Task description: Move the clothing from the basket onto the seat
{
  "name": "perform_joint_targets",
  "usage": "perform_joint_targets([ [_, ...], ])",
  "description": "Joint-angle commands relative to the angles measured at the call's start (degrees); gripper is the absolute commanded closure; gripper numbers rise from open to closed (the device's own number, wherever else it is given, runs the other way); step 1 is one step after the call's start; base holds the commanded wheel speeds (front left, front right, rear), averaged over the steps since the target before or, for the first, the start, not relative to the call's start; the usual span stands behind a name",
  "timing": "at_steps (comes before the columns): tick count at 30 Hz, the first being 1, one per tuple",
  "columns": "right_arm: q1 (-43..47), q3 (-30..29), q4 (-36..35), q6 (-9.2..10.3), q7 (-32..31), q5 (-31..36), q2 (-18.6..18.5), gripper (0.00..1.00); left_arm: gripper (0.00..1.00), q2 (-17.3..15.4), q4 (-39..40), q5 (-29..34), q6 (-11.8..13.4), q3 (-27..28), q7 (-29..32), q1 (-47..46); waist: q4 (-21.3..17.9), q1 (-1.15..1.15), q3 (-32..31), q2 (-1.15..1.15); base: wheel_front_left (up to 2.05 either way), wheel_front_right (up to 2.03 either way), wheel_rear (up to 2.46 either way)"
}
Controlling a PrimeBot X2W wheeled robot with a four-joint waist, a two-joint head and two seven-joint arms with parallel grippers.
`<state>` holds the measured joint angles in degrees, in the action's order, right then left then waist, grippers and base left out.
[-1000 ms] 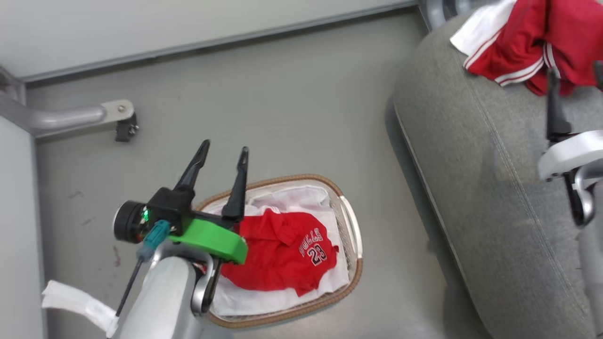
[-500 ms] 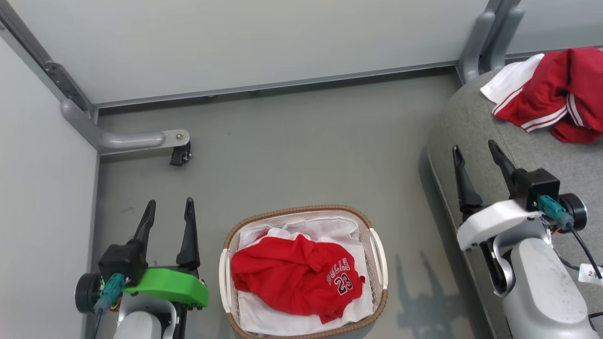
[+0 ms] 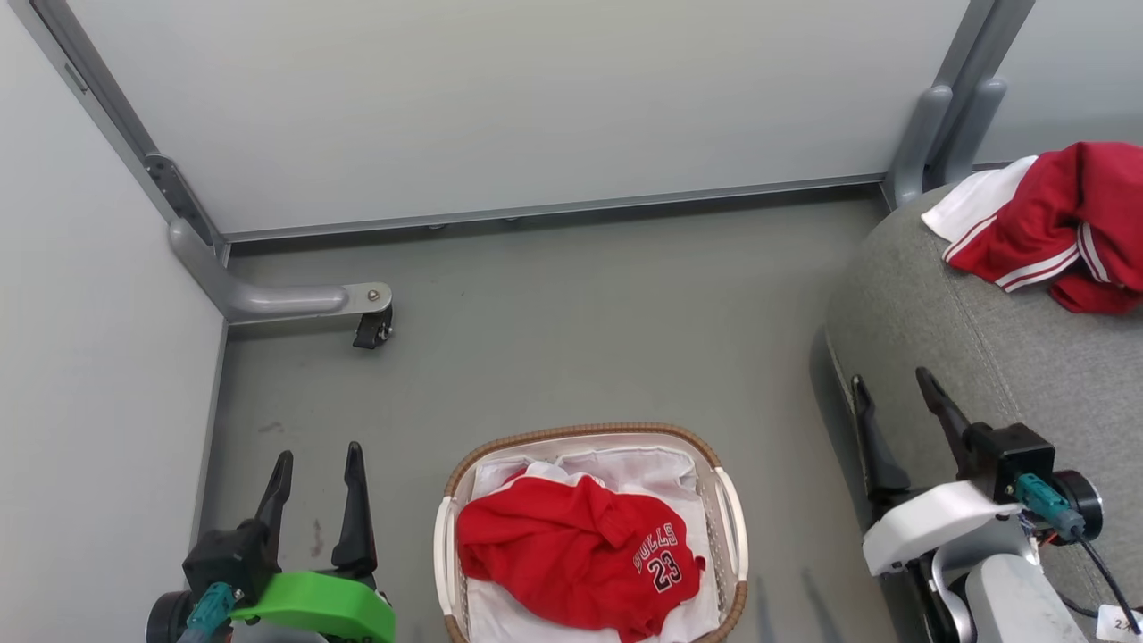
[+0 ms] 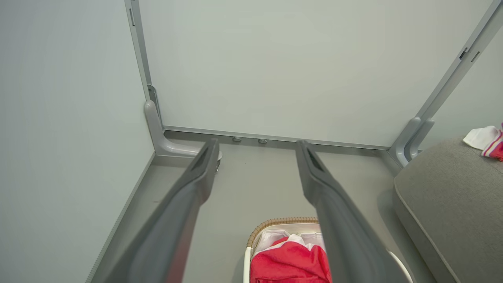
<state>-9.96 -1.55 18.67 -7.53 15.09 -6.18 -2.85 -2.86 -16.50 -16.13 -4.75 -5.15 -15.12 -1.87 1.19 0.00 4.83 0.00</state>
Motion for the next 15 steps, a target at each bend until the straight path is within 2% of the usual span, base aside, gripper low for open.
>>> perform_joint_targets([
  [1,1.1,0.6,0.1,0.08,0.1,-0.5,-0.1,0.00,0.00,-0.1,0.1,-0.4,0.3,0.0,-0.1,0.8,-0.1,0.00,-0.4,0.00,0.00,0.00,0.00],
  [15,0.8,3.2,0.6,0.08,0.1,-0.6,-0.1,0.00,0.00,-0.1,-0.7,-0.4,0.1,-1.1,-0.1,1.2,0.0,0.00,-1.3,0.00,0.00,0.00,0.00],
])
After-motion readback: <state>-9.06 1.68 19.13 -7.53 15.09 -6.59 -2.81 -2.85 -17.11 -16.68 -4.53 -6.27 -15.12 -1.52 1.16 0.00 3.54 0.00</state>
